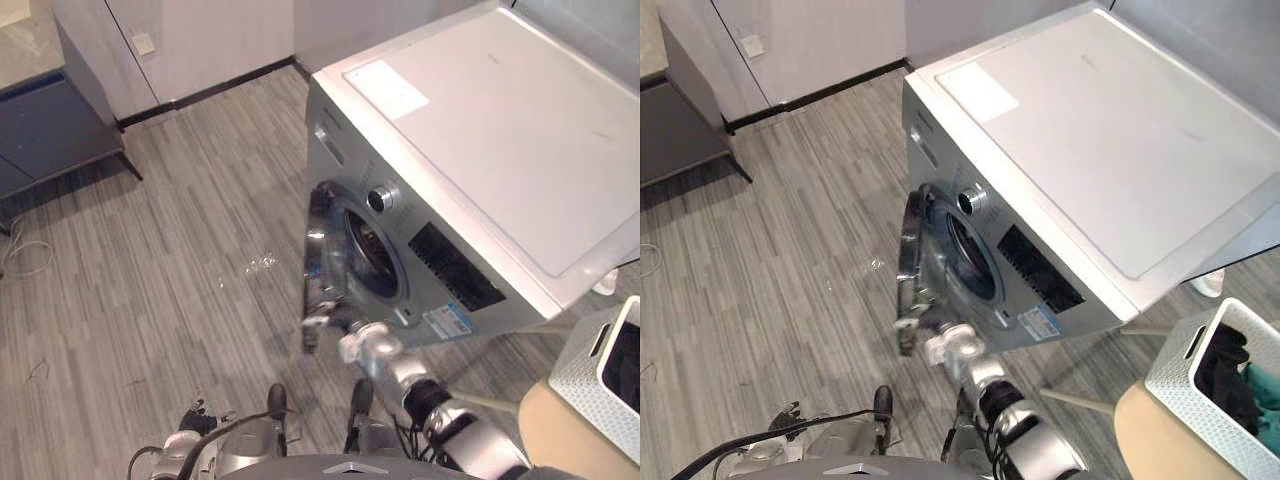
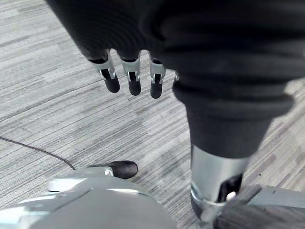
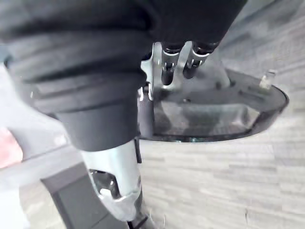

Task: Pick up the laundry basket with both hands and put the clothes into the washing machine.

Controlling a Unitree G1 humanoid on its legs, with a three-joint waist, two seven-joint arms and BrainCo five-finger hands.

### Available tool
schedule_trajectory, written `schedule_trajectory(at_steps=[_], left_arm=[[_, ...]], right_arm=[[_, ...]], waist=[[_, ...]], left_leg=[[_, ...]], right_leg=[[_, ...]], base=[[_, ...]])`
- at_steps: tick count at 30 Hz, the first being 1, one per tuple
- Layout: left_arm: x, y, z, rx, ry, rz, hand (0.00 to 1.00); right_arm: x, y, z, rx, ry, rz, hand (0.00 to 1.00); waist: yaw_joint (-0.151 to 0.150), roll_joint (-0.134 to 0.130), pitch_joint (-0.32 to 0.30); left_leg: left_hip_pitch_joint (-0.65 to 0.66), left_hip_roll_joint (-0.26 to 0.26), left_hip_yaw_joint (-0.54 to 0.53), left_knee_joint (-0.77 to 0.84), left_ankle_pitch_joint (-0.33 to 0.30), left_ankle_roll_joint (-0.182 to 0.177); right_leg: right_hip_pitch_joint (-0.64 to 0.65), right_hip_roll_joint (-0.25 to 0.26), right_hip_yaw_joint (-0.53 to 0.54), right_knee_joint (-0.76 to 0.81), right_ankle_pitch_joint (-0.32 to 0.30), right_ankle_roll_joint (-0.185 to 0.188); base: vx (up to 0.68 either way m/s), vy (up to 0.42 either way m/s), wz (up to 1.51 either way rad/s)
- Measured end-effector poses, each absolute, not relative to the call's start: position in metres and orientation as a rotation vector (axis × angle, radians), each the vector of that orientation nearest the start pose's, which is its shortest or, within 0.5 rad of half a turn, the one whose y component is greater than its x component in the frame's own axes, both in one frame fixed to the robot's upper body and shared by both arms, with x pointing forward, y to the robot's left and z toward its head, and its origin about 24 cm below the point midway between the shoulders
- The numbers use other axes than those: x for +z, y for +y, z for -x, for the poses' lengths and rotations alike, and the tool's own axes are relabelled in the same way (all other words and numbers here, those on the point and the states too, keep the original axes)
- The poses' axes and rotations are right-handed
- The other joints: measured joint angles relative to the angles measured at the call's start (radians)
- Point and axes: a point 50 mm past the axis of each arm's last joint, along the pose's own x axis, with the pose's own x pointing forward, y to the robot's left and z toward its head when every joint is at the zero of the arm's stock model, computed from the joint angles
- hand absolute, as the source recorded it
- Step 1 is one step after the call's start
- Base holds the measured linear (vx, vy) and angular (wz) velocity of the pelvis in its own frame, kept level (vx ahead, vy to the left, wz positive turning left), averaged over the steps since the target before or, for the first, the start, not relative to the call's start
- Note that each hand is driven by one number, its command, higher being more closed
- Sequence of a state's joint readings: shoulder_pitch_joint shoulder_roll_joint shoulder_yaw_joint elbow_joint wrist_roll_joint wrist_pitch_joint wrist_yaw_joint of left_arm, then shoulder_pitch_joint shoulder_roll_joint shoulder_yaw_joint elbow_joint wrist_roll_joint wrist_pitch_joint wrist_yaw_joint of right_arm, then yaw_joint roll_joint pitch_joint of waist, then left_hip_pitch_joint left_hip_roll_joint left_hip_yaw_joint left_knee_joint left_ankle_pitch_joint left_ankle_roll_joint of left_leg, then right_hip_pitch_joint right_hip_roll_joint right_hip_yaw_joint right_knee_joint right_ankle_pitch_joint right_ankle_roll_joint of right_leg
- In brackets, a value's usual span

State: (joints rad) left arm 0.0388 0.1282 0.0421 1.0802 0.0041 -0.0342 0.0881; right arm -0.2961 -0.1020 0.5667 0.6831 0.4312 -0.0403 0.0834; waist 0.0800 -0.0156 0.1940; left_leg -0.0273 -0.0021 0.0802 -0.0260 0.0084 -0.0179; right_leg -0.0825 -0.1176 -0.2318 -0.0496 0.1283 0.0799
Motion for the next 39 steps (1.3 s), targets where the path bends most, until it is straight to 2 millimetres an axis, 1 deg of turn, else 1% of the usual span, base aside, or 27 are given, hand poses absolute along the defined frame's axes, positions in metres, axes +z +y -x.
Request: schedule_trajectory(at_steps=[1, 2, 3, 4, 6, 8, 9, 12, 14, 15, 16, 20, 21, 23, 24, 25, 26, 27, 28, 29, 31, 32, 33, 35, 36, 38, 39], left_arm=[[-0.156, 0.213, -0.108, 0.194, 1.076, -0.151, 0.00], [-0.156, 0.214, -0.107, 0.195, 1.076, -0.155, 0.00], [-0.156, 0.217, -0.107, 0.199, 1.076, -0.161, 0.00], [-0.155, 0.218, -0.107, 0.205, 1.075, -0.161, 0.00], [-0.155, 0.219, -0.106, 0.216, 1.077, -0.153, 0.00], [-0.155, 0.221, -0.103, 0.227, 1.079, -0.151, 0.00], [-0.156, 0.223, -0.101, 0.242, 1.082, -0.152, 0.00], [-0.156, 0.224, -0.098, 0.257, 1.087, -0.152, 0.00], [-0.156, 0.224, -0.096, 0.263, 1.086, -0.147, 0.00], [-0.156, 0.224, -0.096, 0.265, 1.082, -0.145, 0.00], [-0.154, 0.223, -0.098, 0.269, 1.061, -0.137, 0.00], [-0.149, 0.223, -0.103, 0.279, 1.010, -0.111, 0.00], [-0.148, 0.222, -0.106, 0.278, 0.998, -0.106, 0.00], [-0.141, 0.219, -0.123, 0.276, 0.931, -0.083, 0.00], [-0.139, 0.220, -0.128, 0.278, 0.913, -0.080, 0.00], [-0.133, 0.223, -0.141, 0.296, 0.874, -0.062, 0.00], [-0.126, 0.230, -0.155, 0.311, 0.831, -0.059, 0.00], [-0.122, 0.235, -0.161, 0.324, 0.811, -0.058, 0.00], [-0.113, 0.247, -0.174, 0.363, 0.766, -0.050, 0.00], [-0.107, 0.254, -0.182, 0.382, 0.740, -0.048, 0.00], [-0.079, 0.283, -0.217, 0.461, 0.633, -0.027, 0.00], [-0.071, 0.291, -0.225, 0.487, 0.605, -0.012, 0.00], [-0.053, 0.312, -0.240, 0.555, 0.547, 0.031, 0.00], [-0.036, 0.327, -0.252, 0.614, 0.492, 0.084, 0.00], [-0.025, 0.337, -0.259, 0.653, 0.453, 0.130, 0.00], [-0.010, 0.348, -0.266, 0.697, 0.404, 0.170, 0.00], [-0.008, 0.351, -0.266, 0.711, 0.395, 0.178, 0.00]], right_arm=[[-0.048, -0.044, -0.243, 0.624, 0.462, -0.069, 0.00], [-0.047, -0.037, -0.237, 0.671, 0.461, -0.079, 0.00], [-0.047, -0.024, -0.225, 0.757, 0.460, -0.101, 0.00], [-0.045, -0.015, -0.218, 0.810, 0.457, -0.123, 0.00], [-0.045, -0.010, -0.214, 0.837, 0.460, -0.145, 0.00], [-0.045, -0.008, -0.213, 0.845, 0.459, -0.154, 0.00], [-0.046, -0.009, -0.212, 0.839, 0.464, -0.157, 0.00], [-0.051, -0.016, -0.208, 0.818, 0.484, -0.160, 0.00], [-0.063, -0.035, -0.202, 0.718, 0.524, -0.202, 0.00], [-0.066, -0.041, -0.201, 0.696, 0.535, -0.204, 0.00], [-0.072, -0.054, -0.197, 0.640, 0.559, -0.214, 0.00], [-0.094, -0.105, -0.178, 0.429, 0.640, -0.206, 0.00], [-0.096, -0.113, -0.175, 0.403, 0.651, -0.198, 0.00], [-0.113, -0.141, -0.158, 0.280, 0.733, -0.189, 0.00], [-0.117, -0.148, -0.153, 0.249, 0.758, -0.189, 0.00], [-0.123, -0.161, -0.147, 0.196, 0.798, -0.168, 0.00], [-0.129, -0.172, -0.137, 0.157, 0.842, -0.154, 0.00], [-0.132, -0.177, -0.132, 0.140, 0.862, -0.151, 0.00], [-0.134, -0.184, -0.128, 0.113, 0.882, -0.147, 0.00], [-0.136, -0.188, -0.124, 0.095, 0.895, -0.148, 0.00], [-0.141, -0.200, -0.116, 0.035, 0.938, -0.143, 0.00], [-0.143, -0.203, -0.116, 0.014, 0.946, -0.151, 0.00], [-0.145, -0.212, -0.115, -0.042, 0.962, -0.166, 0.00], [-0.146, -0.221, -0.113, -0.109, 0.970, -0.182, 0.00], [-0.148, -0.228, -0.108, -0.166, 0.989, -0.192, 0.00], [-0.151, -0.238, -0.100, -0.259, 1.011, -0.224, 0.00], [-0.151, -0.240, -0.097, -0.285, 1.018, -0.235, 0.00]], waist=[[-0.001, -0.017, -0.013], [-0.002, -0.025, -0.019], [-0.001, -0.039, -0.037], [-0.002, -0.049, -0.044], [-0.002, -0.053, -0.053], [-0.001, -0.064, -0.073], [0.002, -0.074, -0.080], [0.000, -0.078, -0.085], [-0.002, -0.075, -0.095], [-0.003, -0.074, -0.099], [-0.008, -0.074, -0.104], [-0.023, -0.070, -0.120], [-0.025, -0.066, -0.122], [-0.037, -0.066, -0.136], [-0.042, -0.067, -0.137], [-0.056, -0.066, -0.137], [-0.059, -0.067, -0.136], [-0.059, -0.068, -0.136], [-0.066, -0.072, -0.127], [-0.073, -0.075, -0.118], [-0.089, -0.096, -0.087], [-0.091, -0.105, -0.077], [-0.093, -0.123, -0.057], [-0.104, -0.135, -0.035], [-0.108, -0.141, -0.027], [-0.114, -0.143, 0.001], [-0.115, -0.143, 0.002]], left_leg=[[0.013, 0.004, 0.001, -0.003, -0.003, -0.004], [0.017, 0.005, 0.001, -0.004, -0.004, -0.006], [0.022, 0.008, 0.002, -0.008, -0.006, -0.008], [0.034, 0.009, 0.002, -0.012, -0.007, -0.010], [0.050, 0.010, 0.003, -0.011, -0.013, -0.015], [0.052, 0.009, 0.011, -0.009, -0.016, -0.014], [0.057, 0.009, 0.024, -0.007, -0.018, -0.013], [0.063, 0.010, 0.037, 0.005, -0.026, -0.011], [0.063, 0.013, 0.056, 0.011, -0.034, -0.008], [0.063, 0.013, 0.058, 0.011, -0.036, -0.007], [0.064, 0.013, 0.060, 0.010, -0.040, -0.012], [0.066, 0.015, 0.085, 0.007, -0.044, -0.015], [0.064, 0.015, 0.089, 0.007, -0.045, -0.015], [0.056, 0.018, 0.114, 0.007, -0.048, -0.016], [0.055, 0.018, 0.116, 0.007, -0.048, -0.016], [0.051, 0.020, 0.123, 0.008, -0.048, -0.016], [0.047, 0.024, 0.143, 0.009, -0.048, -0.016], [0.045, 0.026, 0.149, 0.010, -0.049, -0.017], [0.044, 0.030, 0.166, 0.012, -0.051, -0.020], [0.043, 0.033, 0.168, 0.017, -0.053, -0.022], [0.007, 0.045, 0.179, 0.052, -0.063, -0.030], [-0.002, 0.048, 0.185, 0.060, -0.064, -0.031], [-0.029, 0.055, 0.200, 0.077, -0.067, -0.035], [-0.048, 0.060, 0.204, 0.089, -0.068, -0.035], [-0.069, 0.063, 0.206, 0.100, -0.069, -0.037], [-0.084, 0.069, 0.209, 0.115, -0.072, -0.039], [-0.089, 0.070, 0.213, 0.116, -0.073, -0.040]], right_leg=[[0.010, 0.005, -0.001, -0.012, 0.000, 0.000], [0.015, 0.008, -0.001, -0.016, 0.000, 0.000], [0.021, 0.012, 0.000, -0.024, 0.000, 0.000], [0.035, 0.014, 0.000, -0.030, 0.000, 0.000], [0.050, 0.015, 0.003, -0.030, 0.000, -0.001], [0.050, 0.014, 0.010, -0.030, 0.000, -0.001], [0.050, 0.014, 0.022, -0.030, 0.000, -0.001], [0.051, 0.015, 0.042, -0.026, 0.000, -0.001], [0.049, 0.016, 0.061, -0.020, -0.002, -0.001], [0.048, 0.016, 0.064, -0.020, -0.003, -0.002], [0.046, 0.016, 0.067, -0.020, -0.007, -0.008], [0.039, 0.019, 0.086, -0.020, -0.006, -0.007], [0.035, 0.020, 0.090, -0.020, -0.005, -0.007], [0.011, 0.022, 0.117, -0.020, 0.005, -0.001], [0.009, 0.023, 0.120, -0.022, 0.008, 0.001], [0.004, 0.029, 0.129, -0.024, 0.011, -0.001], [-0.009, 0.035, 0.143, -0.023, 0.018, -0.004], [-0.017, 0.036, 0.150, -0.023, 0.020, -0.005], [-0.026, 0.040, 0.166, -0.023, 0.024, -0.007], [-0.029, 0.042, 0.167, -0.023, 0.025, -0.009], [-0.062, 0.052, 0.176, -0.023, 0.041, -0.019], [-0.070, 0.054, 0.182, -0.024, 0.044, -0.019], [-0.097, 0.061, 0.197, -0.025, 0.057, -0.025], [-0.113, 0.064, 0.203, -0.030, 0.068, -0.029], [-0.130, 0.067, 0.207, -0.030, 0.073, -0.031], [-0.141, 0.071, 0.217, -0.030, 0.077, -0.036], [-0.148, 0.072, 0.219, -0.030, 0.078, -0.037]], base=[[0.12, -0.025, -0.02], [0.15, -0.033, -0.03], [0.08, -0.019, 0.01], [0.09, -0.018, 0.01], [0.02, 0.002, 0.02], [-0.02, 0.012, -0.10], [-0.05, 0.009, -0.16], [-0.07, 0.001, -0.22], [-0.11, -0.003, -0.22], [-0.10, -0.006, -0.15], [-0.07, -0.008, -0.08], [-0.03, -0.010, -0.11], [-0.01, -0.008, -0.24], [-0.01, -0.006, -0.34], [0.00, -0.013, -0.29], [0.00, -0.019, -0.28], [0.00, -0.021, -0.34], [0.00, -0.018, -0.47], [0.01, -0.019, -0.34], [0.01, -0.034, -0.29], [-0.01, -0.045, -0.21], [-0.05, -0.056, -0.33], [-0.04, -0.051, -0.28], [-0.04, -0.052, -0.16], [-0.04, -0.049, -0.06], [-0.04, -0.042, -0.08], [-0.04, -0.034, -0.13]])
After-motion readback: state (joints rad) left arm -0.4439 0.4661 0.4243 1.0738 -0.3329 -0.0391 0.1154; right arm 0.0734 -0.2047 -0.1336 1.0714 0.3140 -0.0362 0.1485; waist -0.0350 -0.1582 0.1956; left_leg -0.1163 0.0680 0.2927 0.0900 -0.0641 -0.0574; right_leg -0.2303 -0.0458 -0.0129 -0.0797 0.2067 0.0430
